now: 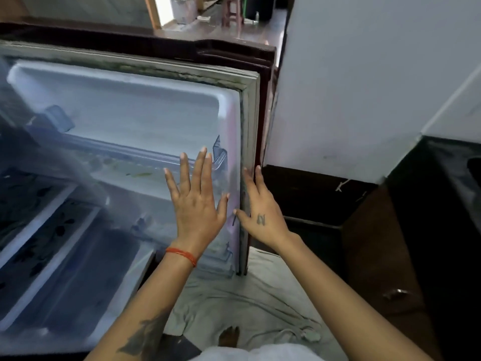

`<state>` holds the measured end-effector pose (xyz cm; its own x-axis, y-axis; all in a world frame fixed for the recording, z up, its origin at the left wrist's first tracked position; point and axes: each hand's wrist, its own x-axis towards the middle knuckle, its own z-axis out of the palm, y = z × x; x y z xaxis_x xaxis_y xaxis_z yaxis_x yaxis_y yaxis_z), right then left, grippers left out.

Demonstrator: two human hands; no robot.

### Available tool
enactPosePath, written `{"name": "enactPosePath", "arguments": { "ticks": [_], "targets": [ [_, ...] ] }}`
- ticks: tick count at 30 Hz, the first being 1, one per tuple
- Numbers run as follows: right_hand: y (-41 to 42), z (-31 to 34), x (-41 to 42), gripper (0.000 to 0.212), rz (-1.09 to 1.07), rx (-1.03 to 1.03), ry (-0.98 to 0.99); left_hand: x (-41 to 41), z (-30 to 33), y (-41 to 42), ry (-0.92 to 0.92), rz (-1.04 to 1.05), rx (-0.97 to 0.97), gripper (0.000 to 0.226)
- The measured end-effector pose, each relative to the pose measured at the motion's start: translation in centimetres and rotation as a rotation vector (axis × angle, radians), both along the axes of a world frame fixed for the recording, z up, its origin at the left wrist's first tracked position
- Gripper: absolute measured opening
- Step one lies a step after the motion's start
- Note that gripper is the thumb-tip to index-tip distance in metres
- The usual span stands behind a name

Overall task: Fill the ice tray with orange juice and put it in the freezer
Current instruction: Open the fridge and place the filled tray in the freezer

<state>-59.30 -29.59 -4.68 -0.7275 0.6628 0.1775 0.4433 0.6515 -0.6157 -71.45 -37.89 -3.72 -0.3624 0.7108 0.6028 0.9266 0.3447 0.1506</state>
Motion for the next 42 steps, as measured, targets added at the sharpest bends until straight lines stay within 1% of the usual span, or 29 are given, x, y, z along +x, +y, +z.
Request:
{"name": "enactPosePath", "arguments": {
  "ticks": [3, 5, 7, 12, 14, 19, 23, 27, 31, 34, 37, 42],
  "targets": [
    [2.5, -0.1, -2.2, 0.085, -0.015, -0.02, 0.015, -1.1, 0.6, 2.7, 0.06, -0.036, -0.016, 0.069],
    [4.3, -0.2, -3.9, 0.085, -0.038, -0.069, 0.029, -1.9, 1.1, 4.5, 0.045, -0.061, -0.023, 0.06],
    [6.2, -0.4, -5.3, 0.085, -0.067, -0.129, 0.045, -2.7, 1.7, 6.3, 0.023, -0.088, -0.05, 0.057],
    [10.9, -0.2, -8.4, 0.097, -0.121, -0.204, 0.023, -5.6, 2.9, 10.3, 0.059, -0.118, -0.117, 0.054],
    [12.7, 0.0, -9.5, 0.098, -0.122, -0.225, 0.023, -7.0, 3.0, 11.6, 0.068, -0.115, -0.146, 0.054],
    [16.4, 0.9, -12.2, 0.094, -0.143, -0.253, 0.017, -9.4, 2.6, 14.6, 0.038, -0.113, -0.248, 0.061],
    [18.7, 1.4, -13.9, 0.087, -0.16, -0.279, 0.019, -10.4, 2.7, 16.8, 0.021, -0.104, -0.252, 0.064],
    [19.8, 1.9, -14.5, 0.086, -0.14, -0.3, -0.069, -11.0, 2.7, 18.2, 0.032, -0.11, -0.305, 0.065],
    [19.3, 1.7, -12.2, 0.085, -0.104, -0.246, -0.177, -11.9, 3.0, 19.0, 0.064, -0.123, -0.375, 0.059],
    [18.0, 1.1, -8.3, 0.081, -0.097, -0.21, -0.205, -10.8, 3.2, 19.4, -0.011, -0.143, -0.338, 0.054],
    [16.3, 0.2, -3.0, 0.074, -0.142, -0.124, -0.288, -6.6, 3.0, 19.7, -0.132, -0.219, -0.327, 0.054],
    [12.6, -0.2, 8.5, 0.066, -0.354, -0.077, -0.339, 4.0, 0.8, 20.0, -0.305, -0.503, -0.479, 0.054]
  ]
}}
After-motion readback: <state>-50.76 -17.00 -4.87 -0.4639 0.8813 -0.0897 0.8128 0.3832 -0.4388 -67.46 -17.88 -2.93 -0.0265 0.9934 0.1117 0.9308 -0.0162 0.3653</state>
